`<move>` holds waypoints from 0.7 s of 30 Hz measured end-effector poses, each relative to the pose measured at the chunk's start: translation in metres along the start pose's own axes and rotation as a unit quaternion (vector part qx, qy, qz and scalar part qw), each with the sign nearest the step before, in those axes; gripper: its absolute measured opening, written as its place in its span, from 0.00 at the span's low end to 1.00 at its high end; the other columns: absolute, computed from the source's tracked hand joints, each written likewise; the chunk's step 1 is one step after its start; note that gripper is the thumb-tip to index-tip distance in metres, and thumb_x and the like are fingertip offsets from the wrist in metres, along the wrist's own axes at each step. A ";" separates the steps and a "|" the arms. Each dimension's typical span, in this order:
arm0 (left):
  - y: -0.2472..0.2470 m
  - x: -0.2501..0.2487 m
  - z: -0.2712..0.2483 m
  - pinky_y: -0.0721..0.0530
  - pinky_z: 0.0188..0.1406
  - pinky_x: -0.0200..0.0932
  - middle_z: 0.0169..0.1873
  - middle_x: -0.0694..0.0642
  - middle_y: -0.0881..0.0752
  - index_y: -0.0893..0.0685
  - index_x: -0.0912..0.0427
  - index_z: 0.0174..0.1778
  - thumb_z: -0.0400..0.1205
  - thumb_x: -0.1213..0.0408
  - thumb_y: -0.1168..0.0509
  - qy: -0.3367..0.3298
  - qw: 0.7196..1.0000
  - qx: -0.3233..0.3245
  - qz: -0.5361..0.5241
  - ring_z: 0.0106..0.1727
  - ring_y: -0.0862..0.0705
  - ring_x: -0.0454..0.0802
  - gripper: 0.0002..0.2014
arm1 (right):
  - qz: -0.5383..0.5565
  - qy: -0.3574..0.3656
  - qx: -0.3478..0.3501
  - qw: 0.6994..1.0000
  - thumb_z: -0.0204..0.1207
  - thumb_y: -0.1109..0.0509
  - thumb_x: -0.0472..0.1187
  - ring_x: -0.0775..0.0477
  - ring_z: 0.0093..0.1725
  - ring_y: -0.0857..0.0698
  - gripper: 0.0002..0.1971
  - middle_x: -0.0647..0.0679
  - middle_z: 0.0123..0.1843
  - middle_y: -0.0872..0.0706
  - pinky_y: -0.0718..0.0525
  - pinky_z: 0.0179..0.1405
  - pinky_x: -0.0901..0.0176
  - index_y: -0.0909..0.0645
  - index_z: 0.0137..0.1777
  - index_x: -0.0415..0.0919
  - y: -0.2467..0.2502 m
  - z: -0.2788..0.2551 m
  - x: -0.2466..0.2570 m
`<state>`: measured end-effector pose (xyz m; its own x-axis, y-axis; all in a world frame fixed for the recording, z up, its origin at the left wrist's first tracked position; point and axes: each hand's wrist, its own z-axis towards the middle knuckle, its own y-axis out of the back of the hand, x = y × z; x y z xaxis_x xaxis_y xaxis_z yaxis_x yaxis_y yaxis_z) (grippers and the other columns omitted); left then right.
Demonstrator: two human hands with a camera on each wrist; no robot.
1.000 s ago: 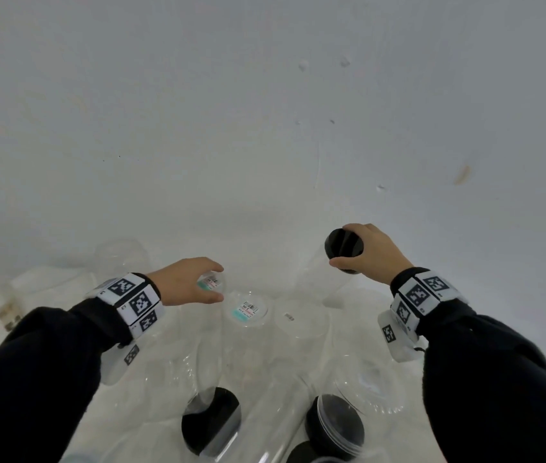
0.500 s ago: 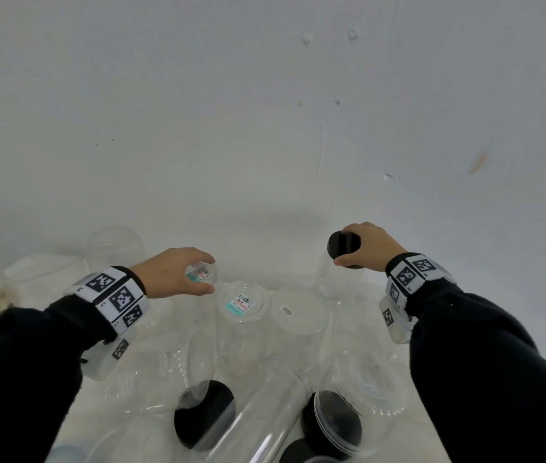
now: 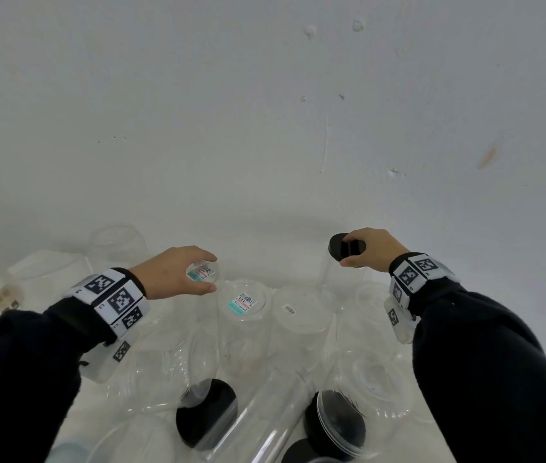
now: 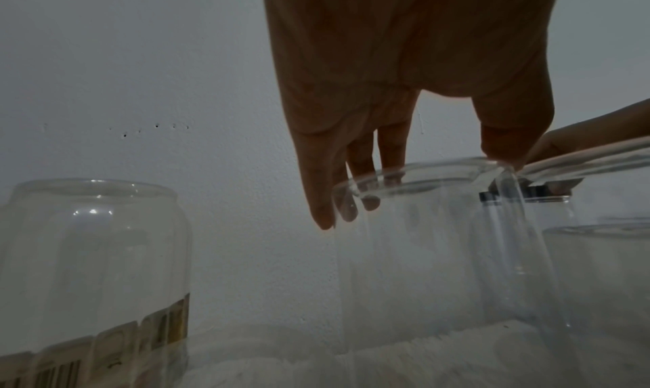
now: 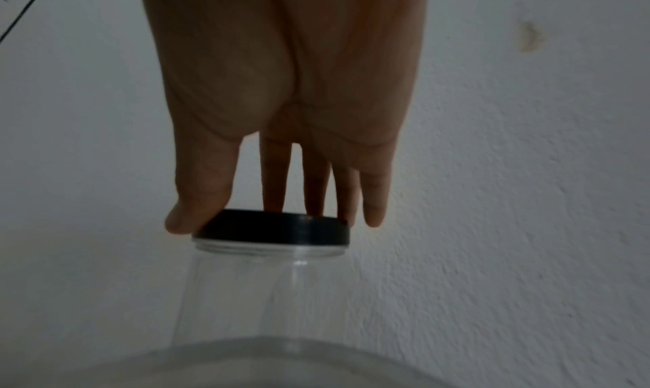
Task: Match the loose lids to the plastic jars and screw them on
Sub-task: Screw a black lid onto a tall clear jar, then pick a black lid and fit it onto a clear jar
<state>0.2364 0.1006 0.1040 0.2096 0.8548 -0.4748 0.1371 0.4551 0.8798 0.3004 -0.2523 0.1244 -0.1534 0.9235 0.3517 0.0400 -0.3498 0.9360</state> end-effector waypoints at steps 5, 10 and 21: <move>-0.001 0.000 0.000 0.32 0.55 0.34 0.65 0.47 0.23 0.25 0.49 0.70 0.59 0.35 0.36 -0.004 1.000 -0.001 0.008 0.60 0.26 0.42 0.42 | -0.008 0.000 0.009 1.000 0.72 0.24 0.46 0.44 0.64 0.23 0.26 0.43 0.66 0.21 0.29 0.57 0.61 0.24 0.69 0.40 -0.001 0.000 0.001; -0.001 0.000 0.001 0.31 0.56 0.34 0.65 0.47 0.23 0.25 0.50 0.70 0.62 0.40 0.35 0.001 1.000 -0.003 0.008 0.59 0.26 0.42 0.38 | -0.014 0.001 0.011 1.000 0.73 0.26 0.48 0.44 0.64 0.24 0.27 0.44 0.67 0.21 0.29 0.57 0.61 0.26 0.70 0.41 0.002 -0.003 0.000; 0.001 -0.006 0.000 0.37 0.73 0.41 0.76 0.50 0.31 0.28 0.54 0.73 0.77 0.52 0.31 0.011 0.997 0.011 0.073 0.75 0.32 0.49 0.29 | 0.003 0.108 -0.056 0.993 0.75 0.29 0.49 0.50 0.67 0.25 0.24 0.51 0.70 0.23 0.32 0.60 0.65 0.26 0.70 0.46 0.045 -0.078 0.034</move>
<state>0.2356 0.0963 0.1080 0.2072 0.9167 -0.3417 0.1291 0.3206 0.9384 0.2199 -0.2494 0.1774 -0.3612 0.8707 0.3337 -0.0675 -0.3813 0.9220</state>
